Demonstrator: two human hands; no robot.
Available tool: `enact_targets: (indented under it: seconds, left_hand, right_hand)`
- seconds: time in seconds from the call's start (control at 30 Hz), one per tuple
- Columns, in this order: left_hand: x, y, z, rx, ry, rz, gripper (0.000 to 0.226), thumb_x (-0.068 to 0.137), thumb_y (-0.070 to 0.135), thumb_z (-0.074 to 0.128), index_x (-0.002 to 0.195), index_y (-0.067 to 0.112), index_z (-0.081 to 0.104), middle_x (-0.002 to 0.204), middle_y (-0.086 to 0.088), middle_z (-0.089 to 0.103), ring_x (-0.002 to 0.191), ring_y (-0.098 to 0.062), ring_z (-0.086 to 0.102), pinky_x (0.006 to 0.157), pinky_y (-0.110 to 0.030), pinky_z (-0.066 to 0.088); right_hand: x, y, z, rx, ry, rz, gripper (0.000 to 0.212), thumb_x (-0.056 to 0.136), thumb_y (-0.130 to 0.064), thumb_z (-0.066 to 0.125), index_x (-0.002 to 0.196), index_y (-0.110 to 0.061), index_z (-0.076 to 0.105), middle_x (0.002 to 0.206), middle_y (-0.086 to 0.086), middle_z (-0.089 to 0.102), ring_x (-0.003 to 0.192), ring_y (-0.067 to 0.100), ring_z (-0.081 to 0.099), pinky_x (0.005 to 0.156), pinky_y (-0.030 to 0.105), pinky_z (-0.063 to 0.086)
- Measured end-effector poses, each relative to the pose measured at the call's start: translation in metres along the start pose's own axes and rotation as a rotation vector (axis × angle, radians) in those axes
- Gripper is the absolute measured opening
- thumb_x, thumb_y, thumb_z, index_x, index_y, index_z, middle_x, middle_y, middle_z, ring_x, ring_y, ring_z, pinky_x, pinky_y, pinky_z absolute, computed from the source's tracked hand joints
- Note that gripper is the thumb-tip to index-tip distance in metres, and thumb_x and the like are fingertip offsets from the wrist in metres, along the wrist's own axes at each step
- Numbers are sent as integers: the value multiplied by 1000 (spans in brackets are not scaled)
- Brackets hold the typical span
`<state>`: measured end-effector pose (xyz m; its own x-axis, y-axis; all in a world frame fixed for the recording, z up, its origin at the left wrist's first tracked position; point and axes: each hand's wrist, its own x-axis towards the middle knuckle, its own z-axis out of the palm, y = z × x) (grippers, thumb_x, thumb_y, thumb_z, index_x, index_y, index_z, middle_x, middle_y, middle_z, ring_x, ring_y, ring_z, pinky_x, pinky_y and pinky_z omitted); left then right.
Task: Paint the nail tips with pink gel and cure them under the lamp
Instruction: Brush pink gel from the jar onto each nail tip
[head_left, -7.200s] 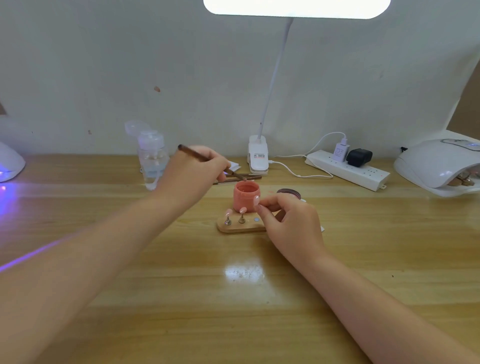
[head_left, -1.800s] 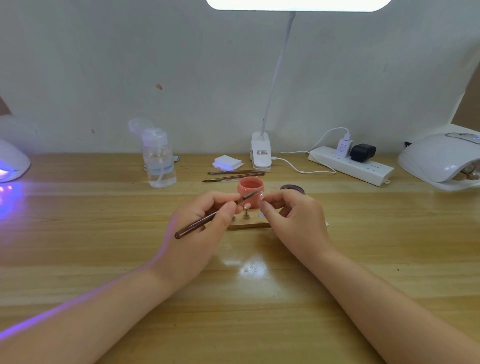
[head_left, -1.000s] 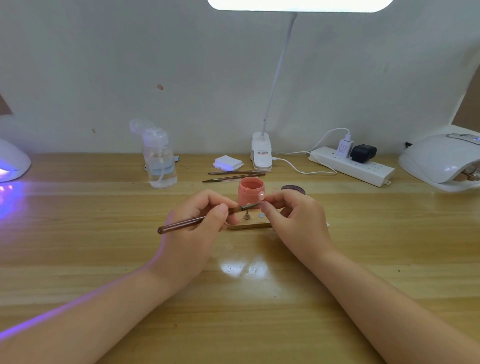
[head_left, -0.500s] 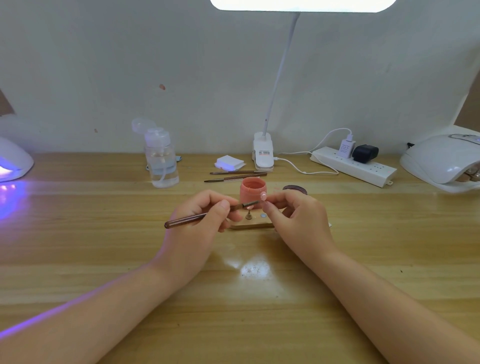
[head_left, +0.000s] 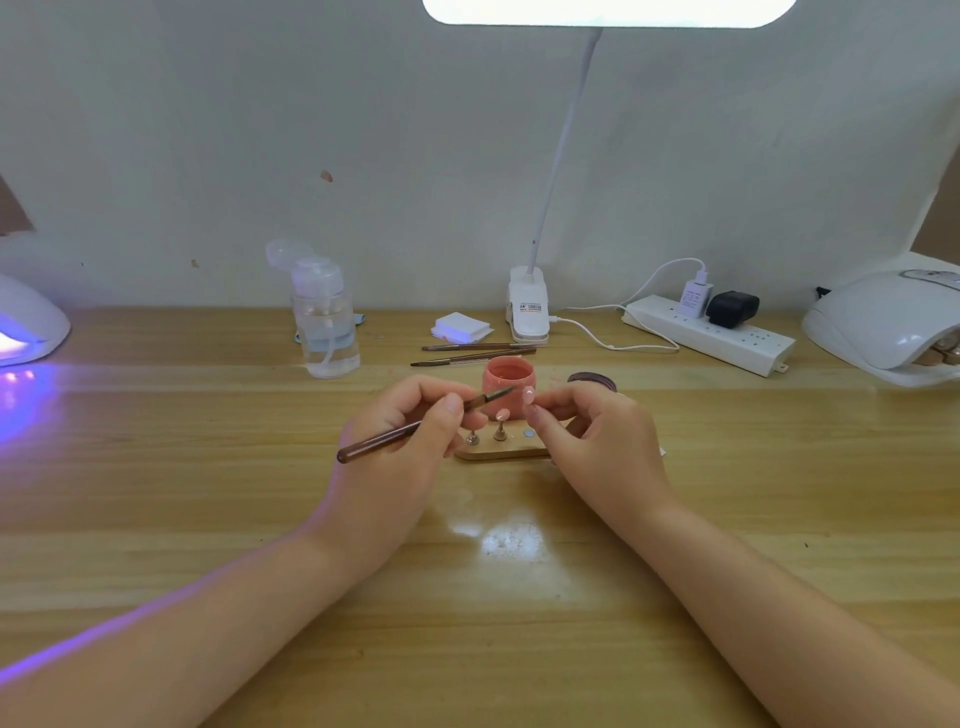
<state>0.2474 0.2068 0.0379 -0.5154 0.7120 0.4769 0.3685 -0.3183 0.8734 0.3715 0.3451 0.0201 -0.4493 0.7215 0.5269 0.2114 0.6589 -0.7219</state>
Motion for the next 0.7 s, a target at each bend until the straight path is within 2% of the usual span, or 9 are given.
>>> enact_targets:
  seconds: [0.17, 0.23, 0.3, 0.4, 0.47, 0.53, 0.63, 0.7]
  left_hand:
    - [0, 4, -1, -31, -19, -7, 19, 81, 10, 51, 78, 12, 69, 68, -4, 72, 65, -3, 65, 62, -12, 48]
    - [5, 7, -2, -13, 28, -15, 17, 87, 8, 54, 79, 13, 69, 66, 1, 71, 62, 1, 63, 59, -11, 47]
    - [19, 9, -3, 60, 91, -49, 21, 91, 5, 57, 79, 18, 69, 65, 6, 71, 58, 3, 59, 58, -12, 47]
    - [43, 12, -5, 168, 127, -89, 20, 87, 14, 59, 73, 25, 70, 61, 13, 67, 54, 7, 55, 54, -9, 44]
    - [59, 14, -5, 268, 124, -90, 17, 84, 20, 60, 71, 23, 71, 59, 13, 64, 52, 5, 52, 48, -7, 37]
    - [75, 14, -1, 393, 93, -100, 15, 81, 23, 61, 70, 20, 71, 60, 10, 65, 51, 2, 49, 44, -10, 35]
    - [101, 15, 9, 576, -34, -143, 17, 79, 21, 60, 72, 9, 69, 62, -3, 63, 53, -6, 47, 50, -20, 37]
    - [115, 17, 16, 597, -133, -176, 21, 79, 19, 59, 77, -1, 66, 66, -7, 58, 57, -11, 45, 54, -23, 37]
  right_hand:
    - [0, 0, 0, 3, 4, -2, 2, 85, -20, 73, 83, -21, 74, 75, -10, 70, 57, 16, 59, 65, 42, 53]
    - [0, 0, 0, 6, 3, 3, 3, 84, -20, 73, 82, -22, 73, 74, -11, 70, 57, 16, 59, 65, 42, 53]
    - [0, 0, 1, 6, 5, 0, 3, 84, -20, 73, 82, -22, 73, 74, -10, 70, 56, 16, 58, 65, 41, 53]
    - [0, 0, 2, -3, 11, -15, 3, 84, -20, 73, 81, -21, 74, 73, -9, 70, 53, 13, 55, 64, 40, 52]
    - [0, 0, 1, -8, 12, -18, 5, 84, -19, 74, 80, -22, 73, 71, -9, 70, 52, 10, 53, 63, 40, 52]
    - [0, 0, 1, -10, 11, -21, 7, 83, -18, 74, 79, -23, 73, 69, -10, 68, 52, 10, 53, 62, 38, 51]
    - [0, 1, 2, -9, 16, -23, 10, 82, -19, 75, 77, -26, 72, 67, -13, 67, 50, 8, 50, 58, 32, 48]
    - [0, 2, 2, -12, 16, -20, 10, 82, -19, 75, 77, -26, 72, 66, -12, 67, 50, 8, 49, 58, 31, 47]
